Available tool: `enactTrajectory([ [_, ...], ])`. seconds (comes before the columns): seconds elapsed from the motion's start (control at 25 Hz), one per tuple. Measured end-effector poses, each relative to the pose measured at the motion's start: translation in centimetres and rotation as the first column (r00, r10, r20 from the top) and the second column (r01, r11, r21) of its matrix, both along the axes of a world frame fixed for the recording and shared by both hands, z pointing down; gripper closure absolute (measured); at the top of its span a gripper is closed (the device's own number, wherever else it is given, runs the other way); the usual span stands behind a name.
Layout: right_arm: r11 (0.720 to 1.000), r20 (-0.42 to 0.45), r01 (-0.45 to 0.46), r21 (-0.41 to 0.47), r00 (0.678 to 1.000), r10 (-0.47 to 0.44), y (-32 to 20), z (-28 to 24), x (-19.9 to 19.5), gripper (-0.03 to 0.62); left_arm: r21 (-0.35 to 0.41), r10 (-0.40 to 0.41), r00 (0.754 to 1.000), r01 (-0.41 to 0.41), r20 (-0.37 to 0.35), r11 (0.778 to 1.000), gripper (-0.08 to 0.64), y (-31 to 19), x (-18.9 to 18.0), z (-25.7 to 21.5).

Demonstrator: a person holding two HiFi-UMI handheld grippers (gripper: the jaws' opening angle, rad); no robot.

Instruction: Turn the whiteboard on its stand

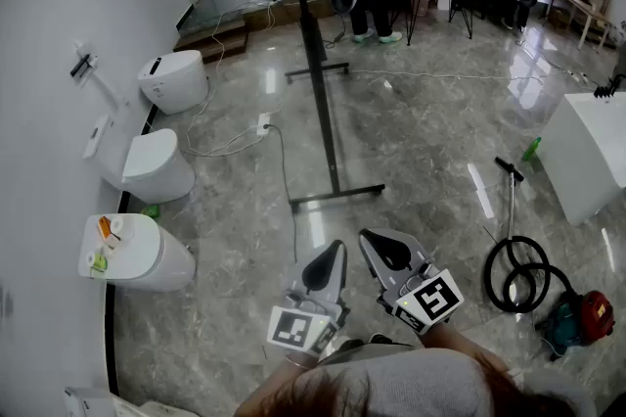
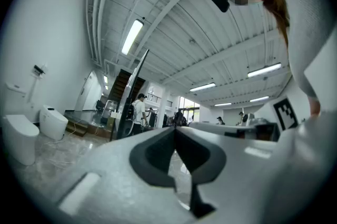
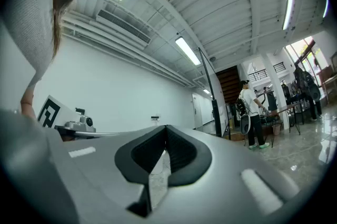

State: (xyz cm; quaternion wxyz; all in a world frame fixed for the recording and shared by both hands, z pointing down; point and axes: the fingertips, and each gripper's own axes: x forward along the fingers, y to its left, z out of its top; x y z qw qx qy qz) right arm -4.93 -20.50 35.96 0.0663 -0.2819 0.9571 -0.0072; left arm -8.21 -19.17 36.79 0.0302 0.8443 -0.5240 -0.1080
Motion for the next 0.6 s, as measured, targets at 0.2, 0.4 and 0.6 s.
enactTrajectory([
  [0.2, 1.0, 0.007, 0.001, -0.003, 1.0, -0.001, 0.7, 0.1, -0.4, 0.588, 0.0, -0.01, 1.0, 0.01, 0.023, 1.0, 0.557, 0.6, -0.7, 0.5],
  [0.4, 1.0, 0.008, -0.002, -0.007, 1.0, 0.002, 0.8, 0.2, -0.2, 0.588, -0.006, 0.016, 0.999, -0.015, 0.029, 1.0, 0.557, 0.8, 0.2, 0.8],
  [0.6, 1.0, 0.029, 0.017, -0.007, 0.999, -0.016, 1.1, -0.2, 0.0, 0.588, -0.006, 0.021, 1.0, -0.021, 0.022, 1.0, 0.557, 0.9, 0.8, 0.7],
])
